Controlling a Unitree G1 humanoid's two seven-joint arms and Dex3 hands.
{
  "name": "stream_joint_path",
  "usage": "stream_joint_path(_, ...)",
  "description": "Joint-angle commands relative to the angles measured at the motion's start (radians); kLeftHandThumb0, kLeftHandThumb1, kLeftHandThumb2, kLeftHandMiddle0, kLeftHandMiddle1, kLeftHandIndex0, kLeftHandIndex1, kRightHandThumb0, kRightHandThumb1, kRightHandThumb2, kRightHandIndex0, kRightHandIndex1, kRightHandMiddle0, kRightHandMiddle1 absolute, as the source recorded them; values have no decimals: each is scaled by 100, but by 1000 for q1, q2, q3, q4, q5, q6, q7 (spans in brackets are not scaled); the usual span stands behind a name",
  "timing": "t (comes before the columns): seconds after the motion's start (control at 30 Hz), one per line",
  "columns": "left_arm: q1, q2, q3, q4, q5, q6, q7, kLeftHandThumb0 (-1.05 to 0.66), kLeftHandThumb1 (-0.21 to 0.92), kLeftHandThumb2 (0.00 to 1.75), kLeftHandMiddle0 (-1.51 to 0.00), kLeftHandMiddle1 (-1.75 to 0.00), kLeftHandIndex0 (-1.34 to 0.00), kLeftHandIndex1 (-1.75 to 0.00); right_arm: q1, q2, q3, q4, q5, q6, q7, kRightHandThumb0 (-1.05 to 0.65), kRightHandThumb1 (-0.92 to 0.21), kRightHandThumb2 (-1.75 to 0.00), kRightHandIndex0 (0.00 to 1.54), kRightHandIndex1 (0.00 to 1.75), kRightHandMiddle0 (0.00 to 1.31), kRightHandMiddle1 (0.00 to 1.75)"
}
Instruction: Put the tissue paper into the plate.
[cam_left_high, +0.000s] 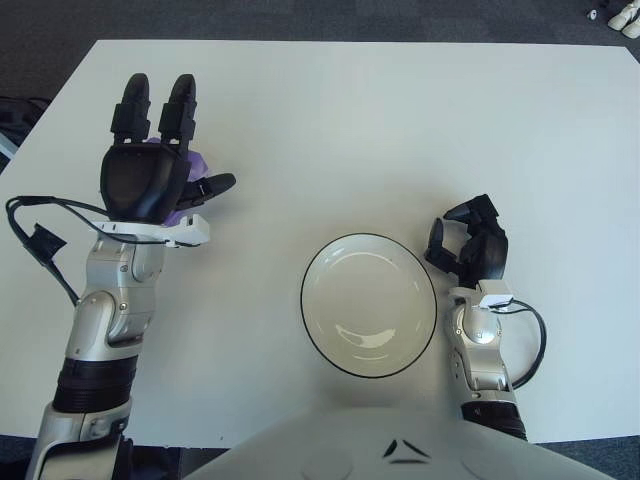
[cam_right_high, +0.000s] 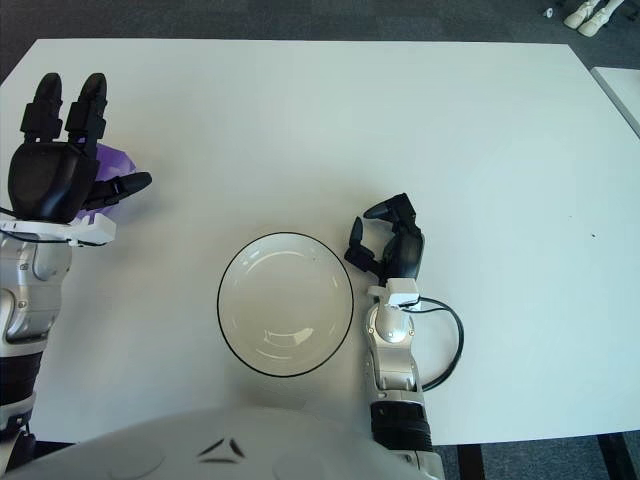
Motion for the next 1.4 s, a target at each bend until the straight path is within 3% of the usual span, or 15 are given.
stream_joint_path(0.0,-11,23,-1,18,-10,31,-42,-105,90,38,0,0,0,0,66,14,-8,72,13,72,3,-47,-35,-128,106,175,58,175)
stream_joint_path(0.67,-117,44,-51,123,-78,191,-224,-105,82,31,0,0,0,0,69,16,-8,71,-3,60,-18,-47,-36,-128,106,175,58,175)
stream_joint_path(1.0,-211,40,-104,164,-88,454,-442,-105,83,30,0,0,0,0,69,15,-9,76,2,52,-19,-47,-36,-127,106,175,57,175)
stream_joint_path(1.17,-251,47,-138,207,-86,517,-475,-105,84,30,0,0,0,0,68,15,-10,78,3,48,-19,-46,-37,-126,106,175,57,175)
stream_joint_path(1.37,-312,68,-172,345,-107,525,-469,-105,88,30,0,0,0,0,73,15,-9,73,6,51,-15,-46,-38,-124,106,175,56,175)
